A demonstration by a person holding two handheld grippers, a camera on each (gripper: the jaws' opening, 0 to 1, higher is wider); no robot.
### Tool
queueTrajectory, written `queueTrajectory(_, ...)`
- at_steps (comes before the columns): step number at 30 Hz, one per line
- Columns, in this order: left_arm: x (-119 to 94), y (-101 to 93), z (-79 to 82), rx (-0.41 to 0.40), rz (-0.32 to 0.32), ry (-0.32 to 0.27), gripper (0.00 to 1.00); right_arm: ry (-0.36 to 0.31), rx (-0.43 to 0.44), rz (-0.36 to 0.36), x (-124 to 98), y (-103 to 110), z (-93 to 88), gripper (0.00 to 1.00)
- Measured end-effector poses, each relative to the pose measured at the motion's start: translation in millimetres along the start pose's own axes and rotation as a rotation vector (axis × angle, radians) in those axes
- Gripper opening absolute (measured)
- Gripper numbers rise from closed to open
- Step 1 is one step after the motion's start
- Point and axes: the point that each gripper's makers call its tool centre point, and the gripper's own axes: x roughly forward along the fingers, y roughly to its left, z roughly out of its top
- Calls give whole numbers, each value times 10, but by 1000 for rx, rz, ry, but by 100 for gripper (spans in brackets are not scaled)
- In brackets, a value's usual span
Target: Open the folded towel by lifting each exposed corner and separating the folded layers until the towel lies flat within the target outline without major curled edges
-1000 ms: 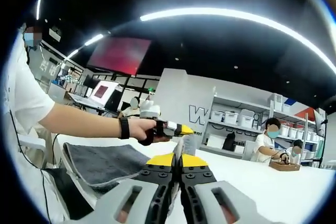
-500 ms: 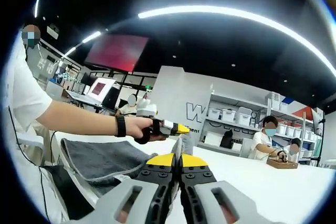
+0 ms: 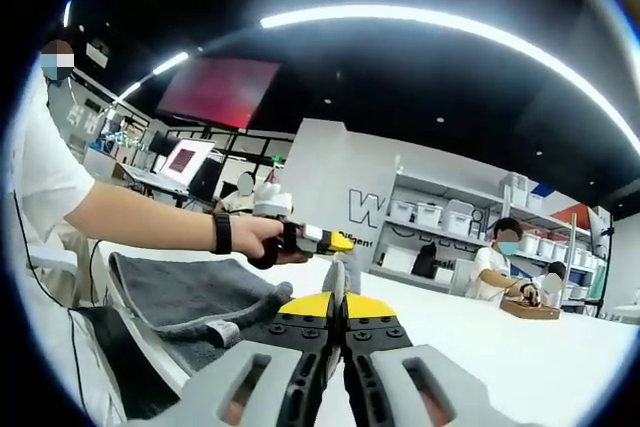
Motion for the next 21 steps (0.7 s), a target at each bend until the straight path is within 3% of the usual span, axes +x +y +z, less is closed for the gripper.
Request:
queueTrajectory(5, 32, 86, -149, -18, 18, 23, 0, 18, -11, 4, -19, 6, -67, 0)
queueTrajectory(12, 91, 97, -286, -6, 19, 48, 0, 58, -26, -39, -105, -151, -224, 0)
queueTrajectory(14, 107, 122, -390, -13, 28, 63, 0, 69, -22, -43, -124, -168, -272, 0)
queueTrajectory(21, 133, 120, -425, -17, 27, 68, 0, 79, -17, -51, -147, -197, -333, 0)
